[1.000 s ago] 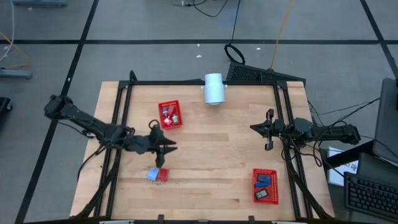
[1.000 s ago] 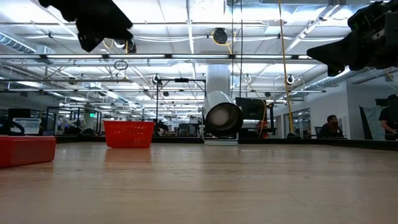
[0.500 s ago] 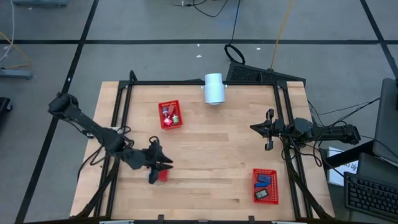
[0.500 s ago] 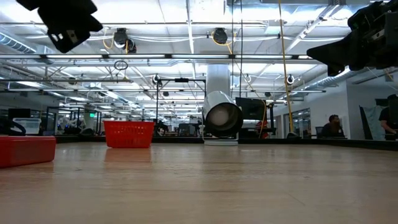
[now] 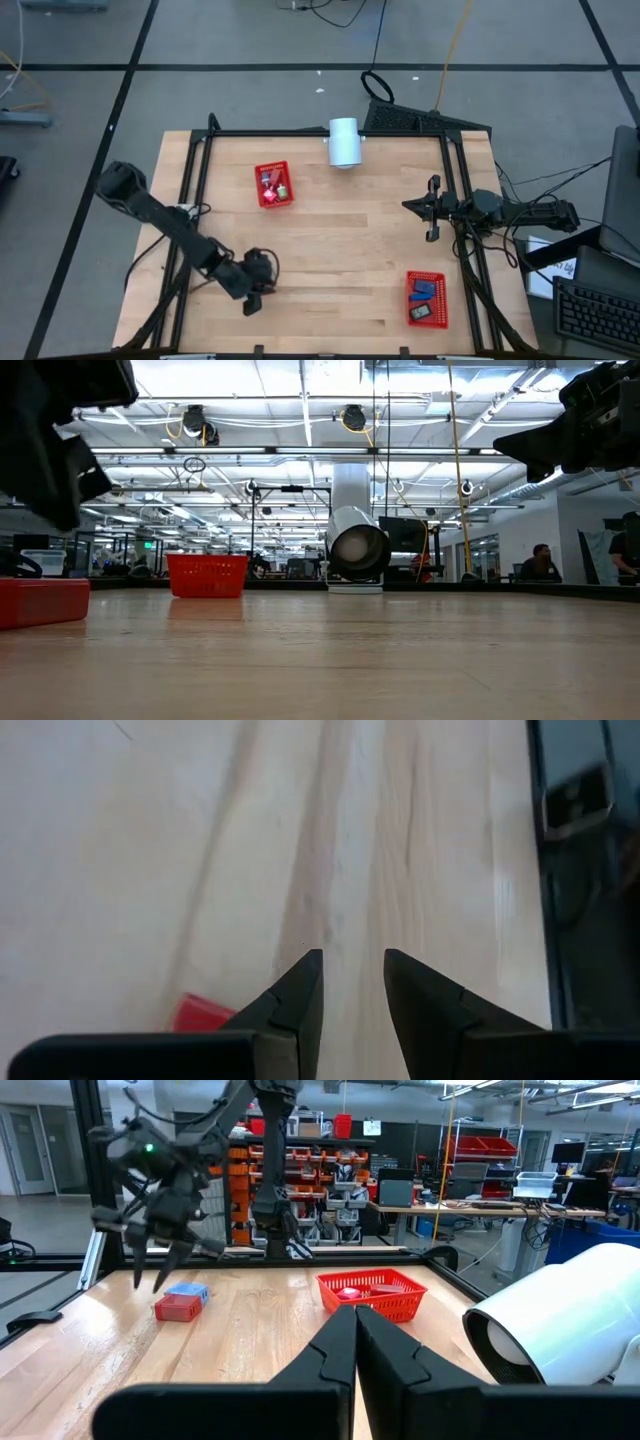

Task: Pick & Place Office items
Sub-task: Put the blue charger adapter into the top red bin

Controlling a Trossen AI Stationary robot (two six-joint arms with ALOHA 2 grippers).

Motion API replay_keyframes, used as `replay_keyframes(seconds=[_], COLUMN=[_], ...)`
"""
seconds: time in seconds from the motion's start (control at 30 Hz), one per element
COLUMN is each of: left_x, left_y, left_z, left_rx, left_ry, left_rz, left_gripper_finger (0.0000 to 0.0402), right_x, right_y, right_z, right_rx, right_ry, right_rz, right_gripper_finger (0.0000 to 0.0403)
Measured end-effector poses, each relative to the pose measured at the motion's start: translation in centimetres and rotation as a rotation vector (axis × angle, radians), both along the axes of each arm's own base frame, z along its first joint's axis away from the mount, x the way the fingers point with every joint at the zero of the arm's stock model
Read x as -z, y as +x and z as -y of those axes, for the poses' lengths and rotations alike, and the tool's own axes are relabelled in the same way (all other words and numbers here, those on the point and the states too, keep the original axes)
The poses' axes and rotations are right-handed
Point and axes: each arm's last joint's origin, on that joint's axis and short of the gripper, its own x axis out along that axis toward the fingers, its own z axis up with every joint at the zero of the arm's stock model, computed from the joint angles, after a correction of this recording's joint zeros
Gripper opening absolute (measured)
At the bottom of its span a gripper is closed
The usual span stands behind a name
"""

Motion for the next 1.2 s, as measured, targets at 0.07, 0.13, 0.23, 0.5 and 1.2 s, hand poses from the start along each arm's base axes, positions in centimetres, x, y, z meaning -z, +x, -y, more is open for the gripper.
replay_keyframes(seconds=[0.07, 0.13, 0.23, 0.5, 1.2], left_x=[0.3, 0.0, -0.7, -1.3, 0.0], left_y=[0.3, 0.7, 0.9, 0.0, -2.5], left_z=[0.3, 0.4, 0.6, 1.2, 0.9], left_rx=[-0.002, -0.029, -0.048, -0.166, -0.679], left_ry=[-0.004, -0.002, -0.008, -0.060, -0.132], left_rz=[-0.049, -0.115, -0.229, -0.483, -0.635], left_gripper_finger=[0.0108, 0.0108, 0.0101, 0.0046, 0.0153], right_x=[0.0, 0.0, 0.0, 0.0, 0.0], right_y=[0.0, 0.0, 0.0, 0.0, 0.0], right_z=[0.0, 0.0, 0.0, 0.0, 0.0], right_rx=[0.000, 0.000, 0.000, 0.000, 0.000], right_ry=[0.000, 0.000, 0.000, 0.000, 0.000], right_rz=[0.000, 0.000, 0.000, 0.000, 0.000], right_gripper_finger=[0.0000, 0.0000, 0.0000, 0.0000, 0.0000])
